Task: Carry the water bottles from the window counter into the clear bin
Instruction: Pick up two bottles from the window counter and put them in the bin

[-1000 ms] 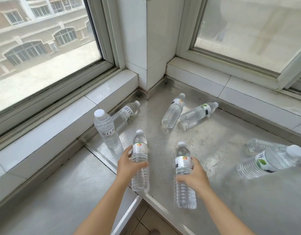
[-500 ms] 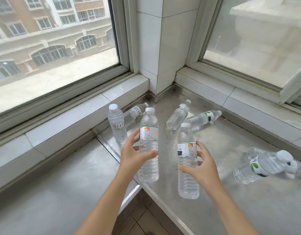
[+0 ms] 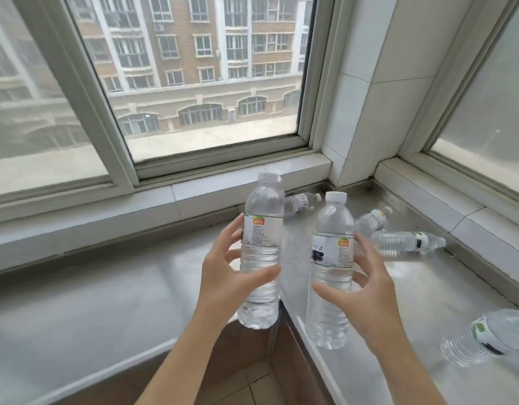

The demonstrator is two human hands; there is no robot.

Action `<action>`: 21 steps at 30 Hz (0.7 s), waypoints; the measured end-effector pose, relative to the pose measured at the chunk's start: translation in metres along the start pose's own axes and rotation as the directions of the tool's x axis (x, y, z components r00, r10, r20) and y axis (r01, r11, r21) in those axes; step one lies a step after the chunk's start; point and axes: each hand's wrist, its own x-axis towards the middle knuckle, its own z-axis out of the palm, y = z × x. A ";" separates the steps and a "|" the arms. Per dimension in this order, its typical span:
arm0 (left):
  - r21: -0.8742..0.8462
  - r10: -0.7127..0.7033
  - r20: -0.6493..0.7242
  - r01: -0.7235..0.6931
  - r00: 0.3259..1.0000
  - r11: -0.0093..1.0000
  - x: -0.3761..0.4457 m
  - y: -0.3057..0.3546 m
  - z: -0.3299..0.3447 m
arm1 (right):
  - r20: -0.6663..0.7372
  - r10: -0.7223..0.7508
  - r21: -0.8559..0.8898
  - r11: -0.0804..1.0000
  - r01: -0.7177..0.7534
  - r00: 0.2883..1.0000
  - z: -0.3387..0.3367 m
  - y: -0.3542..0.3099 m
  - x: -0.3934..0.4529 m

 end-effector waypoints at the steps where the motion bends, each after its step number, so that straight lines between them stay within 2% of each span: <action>1: 0.010 0.004 -0.042 -0.004 0.999 1.000 -0.010 0.002 -0.011 | 0.042 -0.021 0.005 1.000 0.021 0.999 0.007 -0.007 -0.004; 6: 0.075 0.001 -0.258 0.019 0.966 0.997 -0.062 0.009 -0.077 | 0.246 -0.118 0.054 0.993 0.108 0.962 0.055 -0.036 -0.027; 10: 0.038 -0.037 -0.437 0.060 0.899 0.997 -0.097 0.012 -0.127 | 0.382 -0.201 0.084 0.979 0.183 0.902 0.099 -0.054 -0.045; 16: -0.007 -0.075 -0.656 0.093 0.751 0.996 -0.163 0.015 -0.200 | 0.584 -0.266 0.135 0.963 0.232 0.767 0.175 -0.078 -0.091; 21: 0.003 -0.075 -0.793 0.128 0.604 0.992 -0.230 0.014 -0.270 | 0.723 -0.308 0.203 0.950 0.235 0.619 0.244 -0.097 -0.150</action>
